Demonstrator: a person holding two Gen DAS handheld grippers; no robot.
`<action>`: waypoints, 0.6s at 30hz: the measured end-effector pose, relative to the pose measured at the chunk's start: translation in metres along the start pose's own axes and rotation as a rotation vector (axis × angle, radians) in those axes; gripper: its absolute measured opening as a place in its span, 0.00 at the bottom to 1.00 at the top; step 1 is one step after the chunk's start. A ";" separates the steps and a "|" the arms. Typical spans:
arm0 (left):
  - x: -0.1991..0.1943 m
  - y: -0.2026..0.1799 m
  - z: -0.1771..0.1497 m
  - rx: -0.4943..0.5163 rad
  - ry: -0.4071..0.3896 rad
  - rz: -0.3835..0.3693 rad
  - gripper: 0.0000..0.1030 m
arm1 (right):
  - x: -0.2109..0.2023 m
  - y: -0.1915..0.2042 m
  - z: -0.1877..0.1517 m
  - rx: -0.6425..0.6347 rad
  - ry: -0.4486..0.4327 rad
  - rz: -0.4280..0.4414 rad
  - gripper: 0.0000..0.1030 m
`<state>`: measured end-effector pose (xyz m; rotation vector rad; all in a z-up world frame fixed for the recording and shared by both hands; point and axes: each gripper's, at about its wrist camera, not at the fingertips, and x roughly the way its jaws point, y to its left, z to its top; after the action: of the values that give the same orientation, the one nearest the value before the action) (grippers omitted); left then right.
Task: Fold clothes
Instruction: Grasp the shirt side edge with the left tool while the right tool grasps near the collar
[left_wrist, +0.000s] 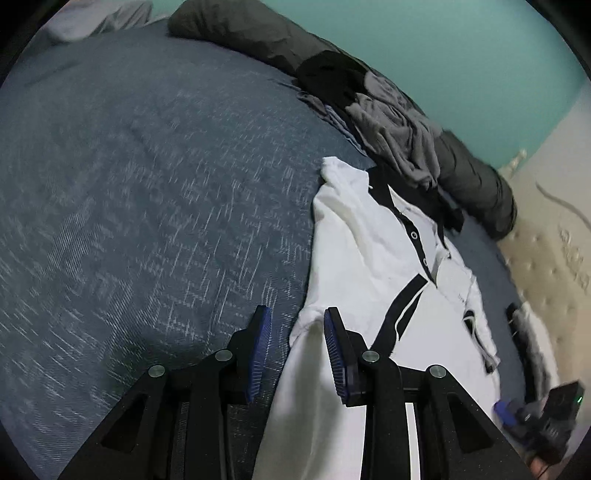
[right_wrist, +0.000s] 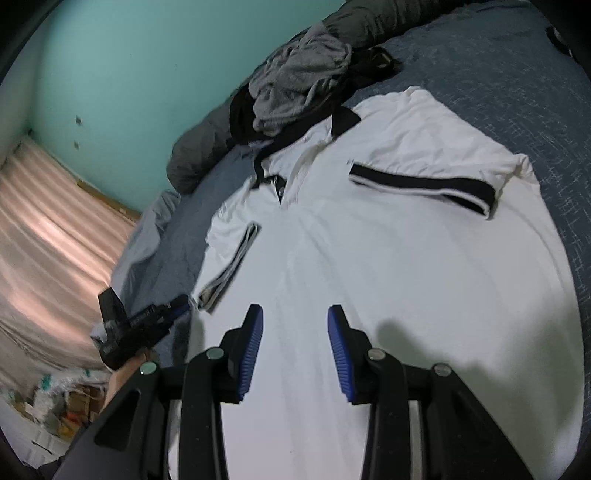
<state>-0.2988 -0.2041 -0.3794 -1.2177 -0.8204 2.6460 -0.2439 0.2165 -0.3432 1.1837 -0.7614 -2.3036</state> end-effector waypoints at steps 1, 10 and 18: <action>0.001 0.003 -0.003 -0.011 -0.005 -0.014 0.32 | 0.003 0.003 -0.003 -0.018 0.013 -0.018 0.35; -0.001 0.002 0.007 0.028 0.016 -0.019 0.32 | 0.031 0.044 0.005 -0.090 0.101 -0.036 0.35; 0.016 0.005 0.004 0.048 0.067 0.002 0.32 | 0.092 0.111 0.053 -0.202 0.214 -0.047 0.35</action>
<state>-0.3120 -0.2049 -0.3903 -1.2882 -0.7417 2.5945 -0.3227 0.0922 -0.3005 1.3368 -0.4182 -2.1848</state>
